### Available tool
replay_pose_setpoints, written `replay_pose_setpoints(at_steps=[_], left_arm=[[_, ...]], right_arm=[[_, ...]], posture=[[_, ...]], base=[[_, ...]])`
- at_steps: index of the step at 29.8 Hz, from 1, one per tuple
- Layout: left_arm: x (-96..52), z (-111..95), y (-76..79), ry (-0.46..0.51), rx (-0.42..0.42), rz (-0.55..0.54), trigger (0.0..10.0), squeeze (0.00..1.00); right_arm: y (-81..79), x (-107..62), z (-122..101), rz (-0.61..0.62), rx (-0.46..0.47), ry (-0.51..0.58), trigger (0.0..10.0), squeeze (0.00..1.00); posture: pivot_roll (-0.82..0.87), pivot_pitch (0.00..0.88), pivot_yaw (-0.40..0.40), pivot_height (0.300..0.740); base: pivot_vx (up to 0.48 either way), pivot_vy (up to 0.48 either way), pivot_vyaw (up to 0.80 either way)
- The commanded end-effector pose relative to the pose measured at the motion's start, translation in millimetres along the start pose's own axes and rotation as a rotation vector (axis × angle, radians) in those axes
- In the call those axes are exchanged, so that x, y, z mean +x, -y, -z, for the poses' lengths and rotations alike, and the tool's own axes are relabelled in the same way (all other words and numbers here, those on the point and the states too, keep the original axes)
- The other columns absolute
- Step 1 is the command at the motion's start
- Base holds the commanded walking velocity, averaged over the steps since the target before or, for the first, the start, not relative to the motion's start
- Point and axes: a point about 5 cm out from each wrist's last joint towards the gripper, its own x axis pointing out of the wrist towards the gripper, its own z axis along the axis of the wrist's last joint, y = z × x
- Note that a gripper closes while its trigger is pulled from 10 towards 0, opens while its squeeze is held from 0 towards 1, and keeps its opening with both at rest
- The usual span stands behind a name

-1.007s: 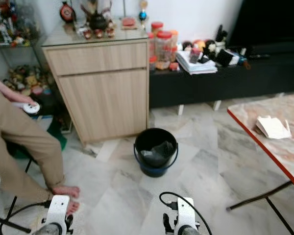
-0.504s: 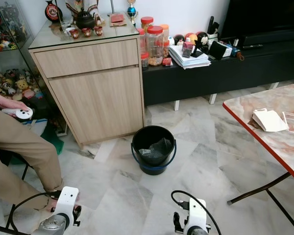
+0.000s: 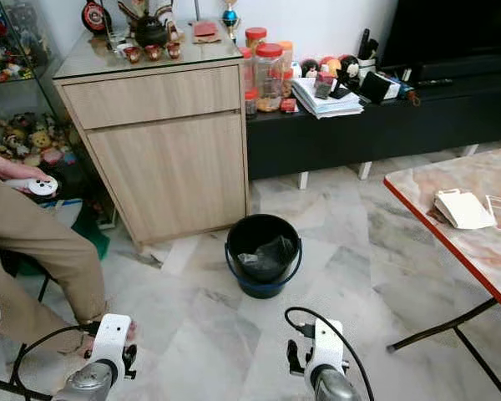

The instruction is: Picking trash to rubbish bin

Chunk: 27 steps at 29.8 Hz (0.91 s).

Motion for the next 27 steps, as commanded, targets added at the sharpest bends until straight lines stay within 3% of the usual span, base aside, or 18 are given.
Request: replay_pose_setpoints(at_steps=[1,27], left_arm=[[0.4,-1,0.2,0.002,-0.011,0.008,10.0,0.00],[0.0,1,7.9,-0.012,0.010,0.064,10.0,0.00]], right_arm=[[-1.8,0.8,-4,-0.008,-0.013,0.016,10.0,0.00],[13.7,-2.6,2,0.019,-0.029,-0.001,10.0,0.00]], posture=[[0.01,0.000,0.007,0.740],[0.02,0.000,0.016,0.740]], base=[[0.000,0.000,0.00],[0.000,0.000,0.00]])
